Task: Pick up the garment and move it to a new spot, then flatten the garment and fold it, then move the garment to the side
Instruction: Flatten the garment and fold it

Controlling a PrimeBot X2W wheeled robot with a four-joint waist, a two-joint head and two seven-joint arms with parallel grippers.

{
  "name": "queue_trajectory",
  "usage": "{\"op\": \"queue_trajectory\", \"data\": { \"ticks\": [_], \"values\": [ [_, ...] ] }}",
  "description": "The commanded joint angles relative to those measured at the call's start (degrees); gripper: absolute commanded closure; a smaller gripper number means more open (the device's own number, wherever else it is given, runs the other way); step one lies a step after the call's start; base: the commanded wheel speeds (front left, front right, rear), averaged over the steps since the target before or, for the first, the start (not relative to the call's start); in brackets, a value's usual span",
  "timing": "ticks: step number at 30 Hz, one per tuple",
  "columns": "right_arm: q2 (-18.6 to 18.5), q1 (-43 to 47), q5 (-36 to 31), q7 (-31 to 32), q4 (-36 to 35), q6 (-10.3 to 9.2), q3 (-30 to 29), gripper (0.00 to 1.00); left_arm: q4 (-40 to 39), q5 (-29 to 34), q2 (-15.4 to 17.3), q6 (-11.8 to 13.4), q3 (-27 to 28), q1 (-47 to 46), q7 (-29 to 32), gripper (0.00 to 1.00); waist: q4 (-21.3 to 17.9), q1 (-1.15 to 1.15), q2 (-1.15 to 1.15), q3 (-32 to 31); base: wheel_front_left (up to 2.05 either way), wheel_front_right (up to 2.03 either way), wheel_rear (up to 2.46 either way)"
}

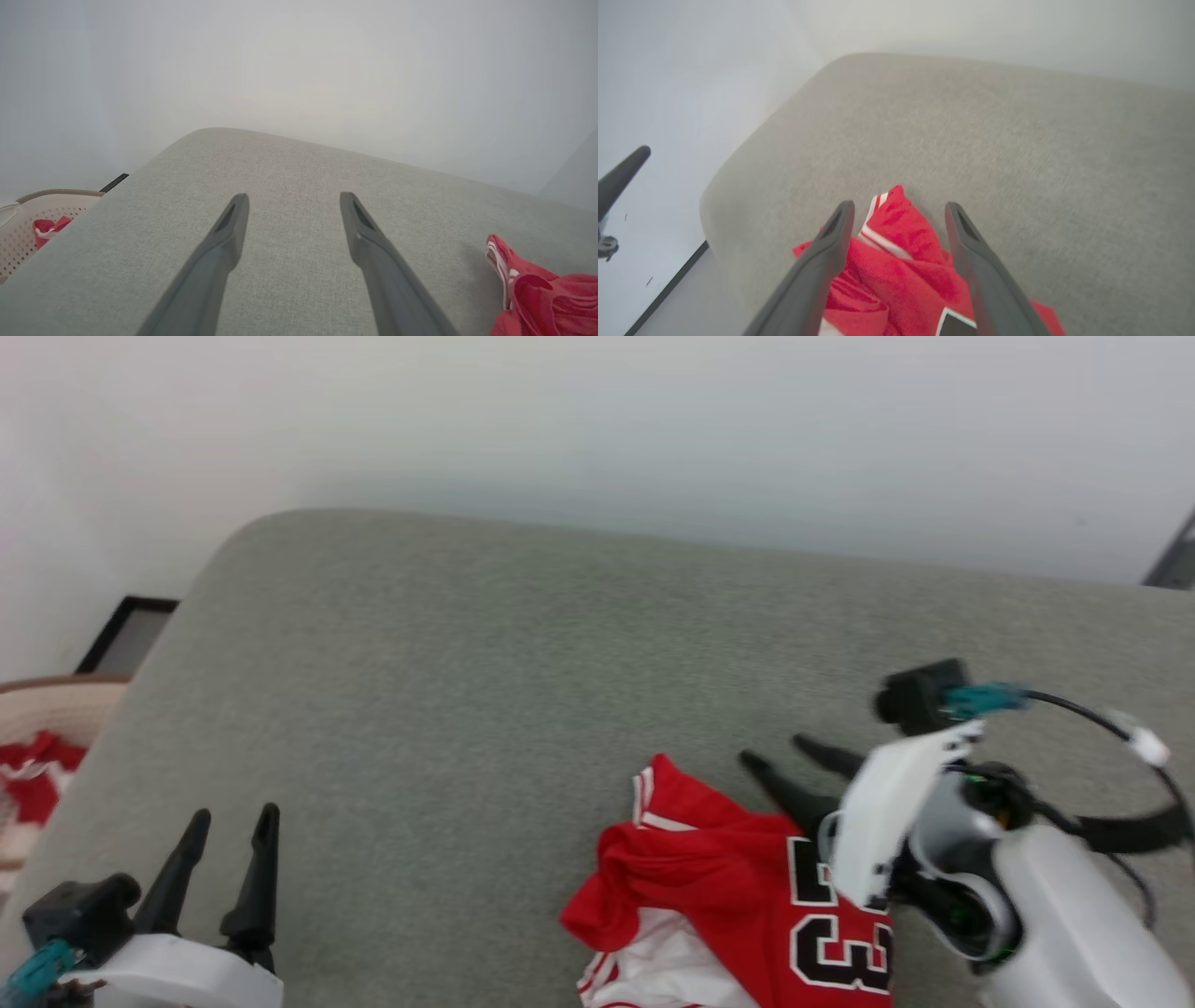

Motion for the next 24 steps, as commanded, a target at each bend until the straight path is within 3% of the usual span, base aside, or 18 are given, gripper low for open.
{"op": "queue_trajectory", "data": {
  "ticks": [1,12,19,24],
  "values": [
    [-0.42,0.78,-0.56,-0.86,-0.46,-0.08,-0.56,0.0,-0.2,0.41,0.01,0.23,0.17,0.42,-0.28,0.0,-2.28,0.0,0.0,-0.51,0.0,0.0,0.0],
    [-8.77,7.73,-5.58,-19.31,-2.79,-0.08,-7.59,0.0,-1.85,1.64,0.82,1.1,2.72,4.26,-0.45,0.0,-8.5,0.0,0.0,-1.92,0.0,0.0,0.0],
    [-10.71,11.76,-8.65,-30.04,-1.26,-0.08,-11.7,0.0,-2.49,2.99,0.31,0.56,4.75,6.35,-0.48,0.0,-10.29,0.0,0.0,-2.75,0.0,0.0,0.0],
    [-10.71,15.02,-8.85,-34.34,0.52,-0.08,-13.9,0.0,-2.28,4.05,-0.65,-0.32,6.69,7.53,-0.48,0.0,-10.64,0.0,0.0,-3.31,0.0,0.0,0.0]
  ]
}}
